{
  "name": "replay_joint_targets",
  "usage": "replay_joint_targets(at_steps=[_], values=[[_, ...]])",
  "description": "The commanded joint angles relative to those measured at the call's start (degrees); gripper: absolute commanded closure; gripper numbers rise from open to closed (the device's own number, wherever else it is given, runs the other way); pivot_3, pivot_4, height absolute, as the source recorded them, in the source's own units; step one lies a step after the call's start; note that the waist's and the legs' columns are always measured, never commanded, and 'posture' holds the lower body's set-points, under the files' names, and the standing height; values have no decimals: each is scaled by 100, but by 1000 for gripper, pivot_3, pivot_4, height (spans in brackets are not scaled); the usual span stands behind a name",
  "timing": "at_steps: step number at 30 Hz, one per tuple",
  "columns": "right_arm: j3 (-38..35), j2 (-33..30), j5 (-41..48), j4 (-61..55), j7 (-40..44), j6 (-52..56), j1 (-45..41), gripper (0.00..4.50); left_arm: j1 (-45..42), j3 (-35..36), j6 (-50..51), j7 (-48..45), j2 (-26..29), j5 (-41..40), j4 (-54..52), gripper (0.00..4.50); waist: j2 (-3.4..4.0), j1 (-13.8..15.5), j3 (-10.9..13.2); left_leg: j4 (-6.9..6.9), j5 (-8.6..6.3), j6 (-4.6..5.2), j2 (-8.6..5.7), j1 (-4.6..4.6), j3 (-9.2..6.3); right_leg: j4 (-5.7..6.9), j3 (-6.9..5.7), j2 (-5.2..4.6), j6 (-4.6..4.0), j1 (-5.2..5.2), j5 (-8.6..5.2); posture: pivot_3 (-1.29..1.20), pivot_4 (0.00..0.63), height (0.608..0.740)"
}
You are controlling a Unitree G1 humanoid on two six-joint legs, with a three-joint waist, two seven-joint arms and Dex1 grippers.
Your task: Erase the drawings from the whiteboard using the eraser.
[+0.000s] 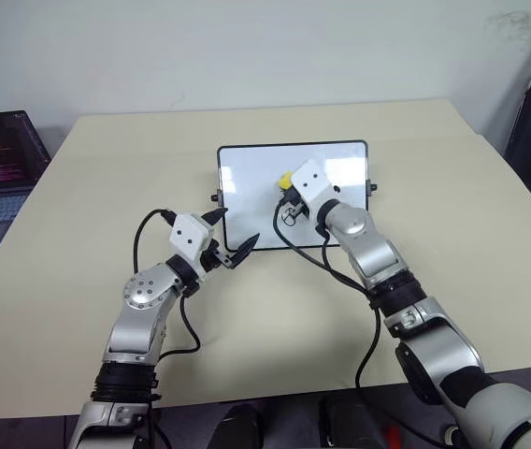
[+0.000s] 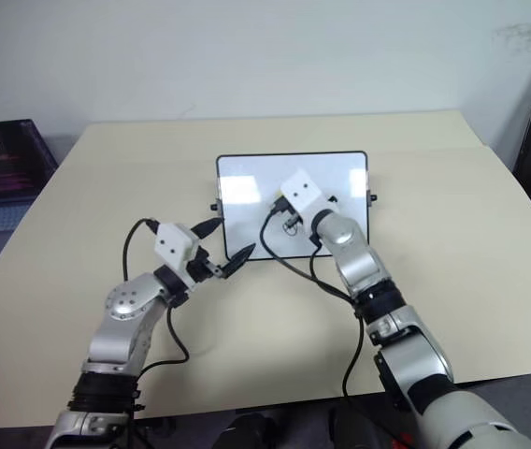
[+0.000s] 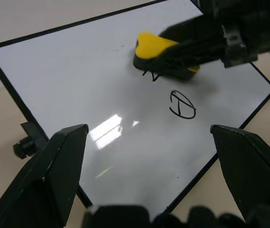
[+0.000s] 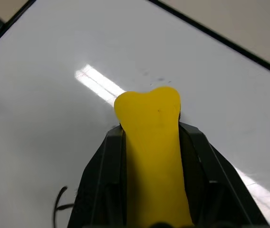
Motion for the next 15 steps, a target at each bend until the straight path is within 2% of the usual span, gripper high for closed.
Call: replay_joint_targets(at_steps=[1,7,15], values=[[160,-127,-174,-23,199,125,260,3305,101,155,33,71,94,-79,-375,0,1,0,-2,0,0,0,0,5,-1,-1,-1,0,0,6,0,0,150,740],[183,-138,-235,-175,270,200,411,3305,293,191,119,111,131,-90,-555,0,0,11,-4,1,0,0,2,17,-7,1,-9,4,-2,22,2,0,150,740],[-3,-103,-208,94,127,135,156,3305,189,189,123,114,126,-83,-492,0,0,6,-4,2,1,-1,2,21,-7,1,-9,7,-3,27,3,0,150,740]])
